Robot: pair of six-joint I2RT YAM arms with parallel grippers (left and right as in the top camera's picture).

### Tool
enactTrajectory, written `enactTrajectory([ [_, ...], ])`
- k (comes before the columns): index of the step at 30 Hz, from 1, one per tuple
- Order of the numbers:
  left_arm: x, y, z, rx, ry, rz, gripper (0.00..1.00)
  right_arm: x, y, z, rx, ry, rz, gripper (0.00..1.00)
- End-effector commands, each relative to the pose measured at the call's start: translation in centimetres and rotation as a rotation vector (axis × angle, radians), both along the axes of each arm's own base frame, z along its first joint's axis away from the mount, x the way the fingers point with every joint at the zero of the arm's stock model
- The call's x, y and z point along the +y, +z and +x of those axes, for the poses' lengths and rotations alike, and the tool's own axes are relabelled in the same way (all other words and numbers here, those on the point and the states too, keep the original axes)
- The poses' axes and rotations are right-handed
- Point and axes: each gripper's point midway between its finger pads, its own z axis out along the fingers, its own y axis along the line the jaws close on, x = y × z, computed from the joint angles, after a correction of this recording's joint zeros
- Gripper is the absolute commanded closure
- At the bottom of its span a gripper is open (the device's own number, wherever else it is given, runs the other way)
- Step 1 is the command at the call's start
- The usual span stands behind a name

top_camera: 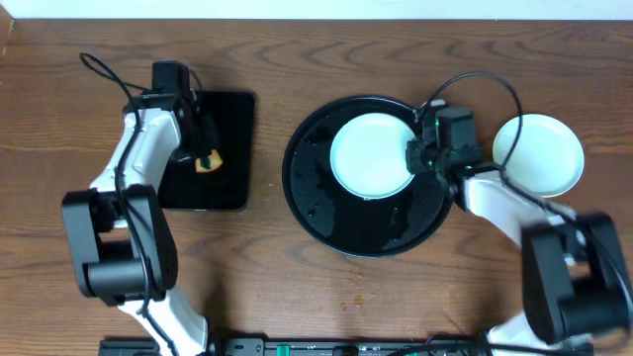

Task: Clean dirty plates on tray and stack at the side
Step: 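Lift the white plate off the round tray with the right gripper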

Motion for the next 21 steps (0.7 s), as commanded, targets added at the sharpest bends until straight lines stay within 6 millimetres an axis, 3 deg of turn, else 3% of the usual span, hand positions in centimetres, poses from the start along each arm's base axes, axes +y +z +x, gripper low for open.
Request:
enactTrajectory([
  [1,1.6,-1.1,-0.1,0.019,0.027,0.019,0.88,-0.5,6.9,0.8,-0.192,-0.005,-0.078,0.99],
  [6,2.7,-2.2,-0.1,0.031,0.054,0.018,0.83,-1.3,12.2,0.1,-0.356,-0.009,-0.313,0.99],
  [8,2.9,-2.3,0.0,0.03,0.058,0.018,0.75,-1.1,13.5,-0.3,-0.398,0.004,-0.419,0.99],
  [11,2.9,-2.3,0.0,0.027,0.059,0.018,0.75,-0.4,14.5,-1.0,-0.433,0.016,-0.559,0.99],
  [18,2.9,-2.3,0.0,0.028,0.058,0.018,0.19,1.7,17.8,-2.8,-0.535,-0.036,-0.812,0.99],
  [21,2.9,-2.3,0.0,0.028,0.059,0.018,0.18,2.6,19.7,-3.6,-0.59,-0.073,-0.888,0.99],
])
